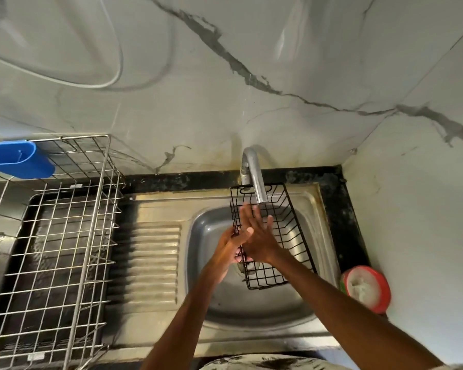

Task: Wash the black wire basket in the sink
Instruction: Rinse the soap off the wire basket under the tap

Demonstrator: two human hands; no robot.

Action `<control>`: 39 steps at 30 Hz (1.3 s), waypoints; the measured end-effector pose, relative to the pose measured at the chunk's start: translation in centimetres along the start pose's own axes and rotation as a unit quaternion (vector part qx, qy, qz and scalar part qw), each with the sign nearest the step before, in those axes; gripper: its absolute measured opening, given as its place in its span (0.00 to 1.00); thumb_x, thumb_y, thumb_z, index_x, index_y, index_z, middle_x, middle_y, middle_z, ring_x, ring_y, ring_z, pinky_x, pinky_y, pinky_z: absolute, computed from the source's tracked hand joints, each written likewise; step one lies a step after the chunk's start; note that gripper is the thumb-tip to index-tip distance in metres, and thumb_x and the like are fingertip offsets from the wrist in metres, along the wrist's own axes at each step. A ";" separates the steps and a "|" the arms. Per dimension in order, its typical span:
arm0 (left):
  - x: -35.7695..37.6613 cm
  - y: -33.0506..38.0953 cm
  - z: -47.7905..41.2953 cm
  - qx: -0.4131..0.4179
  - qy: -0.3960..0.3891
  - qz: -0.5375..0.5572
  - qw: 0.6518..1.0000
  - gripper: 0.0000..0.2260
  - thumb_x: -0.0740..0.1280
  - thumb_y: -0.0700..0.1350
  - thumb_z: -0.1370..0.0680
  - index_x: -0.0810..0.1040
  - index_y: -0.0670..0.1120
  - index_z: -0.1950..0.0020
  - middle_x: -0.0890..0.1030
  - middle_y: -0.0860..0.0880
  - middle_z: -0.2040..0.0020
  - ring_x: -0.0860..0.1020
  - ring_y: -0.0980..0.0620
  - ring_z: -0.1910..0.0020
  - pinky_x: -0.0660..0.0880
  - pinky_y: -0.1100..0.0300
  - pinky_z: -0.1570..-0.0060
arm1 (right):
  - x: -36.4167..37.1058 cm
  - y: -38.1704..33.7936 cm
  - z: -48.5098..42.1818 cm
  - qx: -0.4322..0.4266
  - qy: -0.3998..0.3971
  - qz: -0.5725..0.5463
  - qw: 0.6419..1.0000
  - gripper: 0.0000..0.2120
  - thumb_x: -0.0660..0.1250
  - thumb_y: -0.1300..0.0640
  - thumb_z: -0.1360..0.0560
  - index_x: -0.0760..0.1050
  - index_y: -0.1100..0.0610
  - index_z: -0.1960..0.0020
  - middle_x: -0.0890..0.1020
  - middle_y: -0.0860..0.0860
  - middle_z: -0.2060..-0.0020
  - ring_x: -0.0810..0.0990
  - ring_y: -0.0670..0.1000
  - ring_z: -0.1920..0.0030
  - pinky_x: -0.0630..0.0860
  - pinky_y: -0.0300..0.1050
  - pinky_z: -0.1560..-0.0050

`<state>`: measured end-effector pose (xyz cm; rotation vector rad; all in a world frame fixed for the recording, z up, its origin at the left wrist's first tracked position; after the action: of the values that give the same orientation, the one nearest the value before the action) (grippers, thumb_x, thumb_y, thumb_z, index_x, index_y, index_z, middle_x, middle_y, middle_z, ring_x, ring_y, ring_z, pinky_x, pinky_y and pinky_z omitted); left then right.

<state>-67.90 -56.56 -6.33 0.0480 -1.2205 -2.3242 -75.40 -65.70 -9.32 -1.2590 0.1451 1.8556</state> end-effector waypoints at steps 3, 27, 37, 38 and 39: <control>-1.4 -0.2 -0.6 -0.002 0.018 0.006 1.000 0.44 0.74 0.69 0.31 0.68 0.49 0.22 0.73 0.46 0.24 0.75 0.45 0.30 0.71 0.43 0.35 | -0.6 1.1 0.0 -0.061 0.007 0.005 0.998 0.33 0.41 0.40 0.17 0.30 0.51 0.20 0.31 0.50 0.21 0.30 0.53 0.22 0.39 0.66 0.22; -2.0 1.0 -2.9 0.038 -0.004 0.015 0.999 0.27 0.76 0.54 0.26 0.77 0.48 0.30 0.84 0.44 0.37 0.82 0.42 0.37 0.78 0.41 0.38 | 0.9 0.4 1.1 -0.061 0.137 0.057 0.987 0.34 0.35 0.37 0.18 0.33 0.55 0.19 0.33 0.55 0.20 0.32 0.57 0.21 0.37 0.64 0.22; -2.9 1.8 -3.5 0.046 -0.002 0.041 0.998 0.27 0.77 0.46 0.28 0.77 0.45 0.30 0.83 0.43 0.36 0.80 0.40 0.35 0.78 0.44 0.40 | 1.0 -0.2 1.2 -0.122 0.148 0.081 0.978 0.32 0.40 0.40 0.16 0.34 0.55 0.19 0.35 0.53 0.20 0.33 0.55 0.20 0.40 0.63 0.21; -3.0 1.8 -3.5 0.048 -0.006 0.049 0.998 0.27 0.76 0.44 0.28 0.76 0.44 0.30 0.83 0.43 0.36 0.81 0.40 0.35 0.79 0.46 0.41 | 1.0 0.4 1.2 -0.128 0.152 0.089 0.976 0.32 0.40 0.40 0.16 0.35 0.55 0.18 0.35 0.52 0.19 0.35 0.54 0.20 0.42 0.63 0.21; -3.1 2.0 -3.5 0.051 -0.009 0.054 0.997 0.26 0.75 0.43 0.27 0.76 0.43 0.30 0.83 0.42 0.36 0.81 0.40 0.36 0.79 0.46 0.41 | 0.9 1.1 0.9 -0.096 0.159 0.090 0.978 0.33 0.41 0.39 0.16 0.35 0.55 0.18 0.36 0.52 0.19 0.36 0.54 0.19 0.44 0.63 0.21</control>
<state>-63.47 -58.76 -7.47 -0.0041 -1.3185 -2.1729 -76.93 -65.41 -10.00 -1.7249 0.2650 1.8409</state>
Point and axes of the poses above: each hand's wrist, its own z-axis away from the middle knuckle, its own x-axis out of the palm, y = z × x, the point moved 3 cm from there along -z, towards the middle knuckle
